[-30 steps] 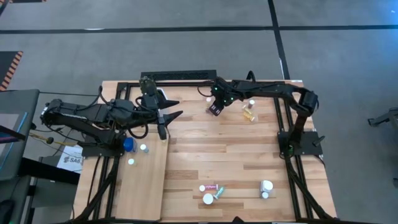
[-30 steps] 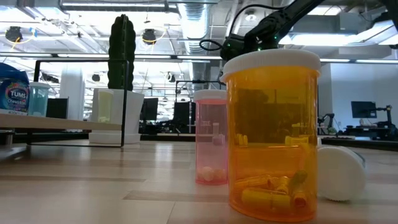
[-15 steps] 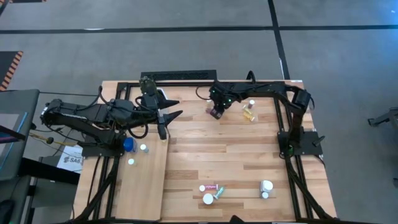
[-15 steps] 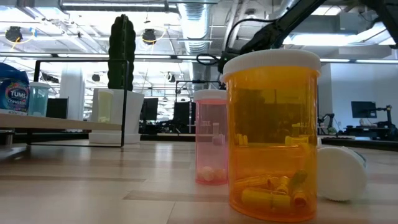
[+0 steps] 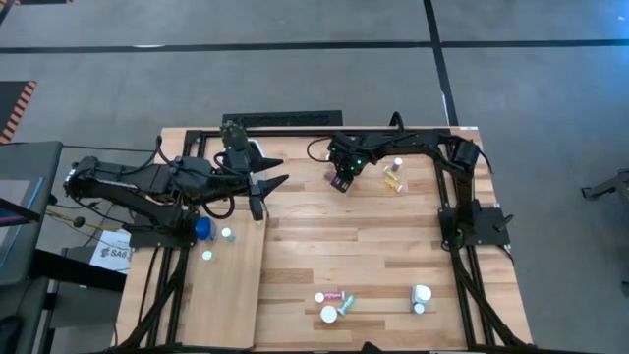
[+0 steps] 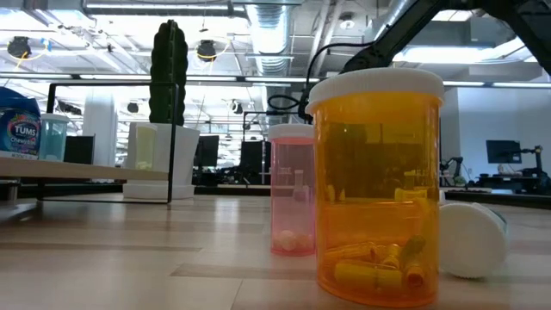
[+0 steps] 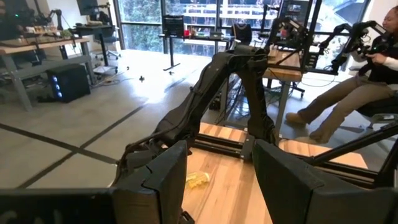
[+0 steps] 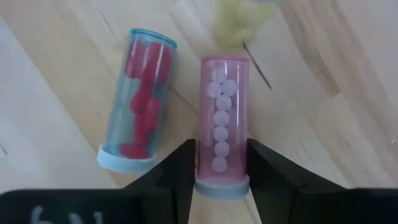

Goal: Pick and place medicine bottles onto shelf by color
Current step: Put the top pink pill bottle on the shelf

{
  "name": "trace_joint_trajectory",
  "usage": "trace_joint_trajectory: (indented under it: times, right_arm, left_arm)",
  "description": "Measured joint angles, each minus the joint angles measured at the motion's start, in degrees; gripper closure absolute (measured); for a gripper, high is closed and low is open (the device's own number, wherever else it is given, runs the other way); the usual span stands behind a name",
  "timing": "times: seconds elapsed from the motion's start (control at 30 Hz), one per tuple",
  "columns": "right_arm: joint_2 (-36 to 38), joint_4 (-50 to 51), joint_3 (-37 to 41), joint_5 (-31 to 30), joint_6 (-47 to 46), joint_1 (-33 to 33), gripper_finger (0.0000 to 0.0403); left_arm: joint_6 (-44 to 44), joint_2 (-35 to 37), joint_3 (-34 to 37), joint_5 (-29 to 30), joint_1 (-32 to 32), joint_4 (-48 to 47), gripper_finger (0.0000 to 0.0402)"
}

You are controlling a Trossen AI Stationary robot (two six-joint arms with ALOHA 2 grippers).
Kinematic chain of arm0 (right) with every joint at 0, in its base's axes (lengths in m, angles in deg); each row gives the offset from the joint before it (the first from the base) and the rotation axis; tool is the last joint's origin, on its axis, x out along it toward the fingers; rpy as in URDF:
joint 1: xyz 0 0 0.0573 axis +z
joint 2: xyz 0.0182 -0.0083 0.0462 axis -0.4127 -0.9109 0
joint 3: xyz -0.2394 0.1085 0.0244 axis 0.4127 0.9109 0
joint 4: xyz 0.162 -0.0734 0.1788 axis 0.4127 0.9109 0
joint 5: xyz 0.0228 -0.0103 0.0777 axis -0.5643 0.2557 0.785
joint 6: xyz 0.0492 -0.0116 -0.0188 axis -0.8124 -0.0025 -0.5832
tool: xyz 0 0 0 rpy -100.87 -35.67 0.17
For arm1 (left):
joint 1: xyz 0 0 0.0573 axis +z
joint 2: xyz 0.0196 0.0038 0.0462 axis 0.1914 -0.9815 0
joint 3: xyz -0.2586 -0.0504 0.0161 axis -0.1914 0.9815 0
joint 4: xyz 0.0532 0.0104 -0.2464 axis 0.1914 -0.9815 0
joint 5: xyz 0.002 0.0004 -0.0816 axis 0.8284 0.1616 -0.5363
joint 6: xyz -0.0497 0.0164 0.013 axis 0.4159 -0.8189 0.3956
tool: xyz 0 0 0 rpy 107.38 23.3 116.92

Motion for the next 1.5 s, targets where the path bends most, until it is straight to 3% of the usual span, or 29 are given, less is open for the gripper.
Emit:
trace_joint_trajectory:
  times: [0.27,0.5,0.83,1.03,1.27,1.5]
  right_arm:
    - [2.53,3.39,0.33,0.34,0.00,0.03,0.0286]
    - [7.27,11.60,0.33,1.89,-0.26,0.57,0.0286]
    - [22.91,20.27,0.31,9.26,-5.11,3.37,0.0283]
    - [34.07,23.58,0.26,11.19,-8.09,7.78,0.0282]
    - [43.87,23.68,0.22,22.85,-16.01,12.11,0.0282]
    - [48.26,22.35,0.22,32.56,-25.69,16.17,0.0282]
  left_arm:
    - [-0.11,0.00,0.00,0.04,0.00,0.02,0.0230]
    - [-0.13,0.00,0.00,0.04,0.00,0.04,0.0230]
    - [-2.11,-2.79,0.00,0.10,1.16,2.16,0.0230]
    - [-5.60,-8.79,-0.02,-5.03,2.25,7.71,0.0230]
    - [-9.07,-15.11,-0.02,-8.96,2.72,13.82,0.0230]
    - [-13.59,-20.14,-0.02,-11.49,2.73,19.74,0.0230]
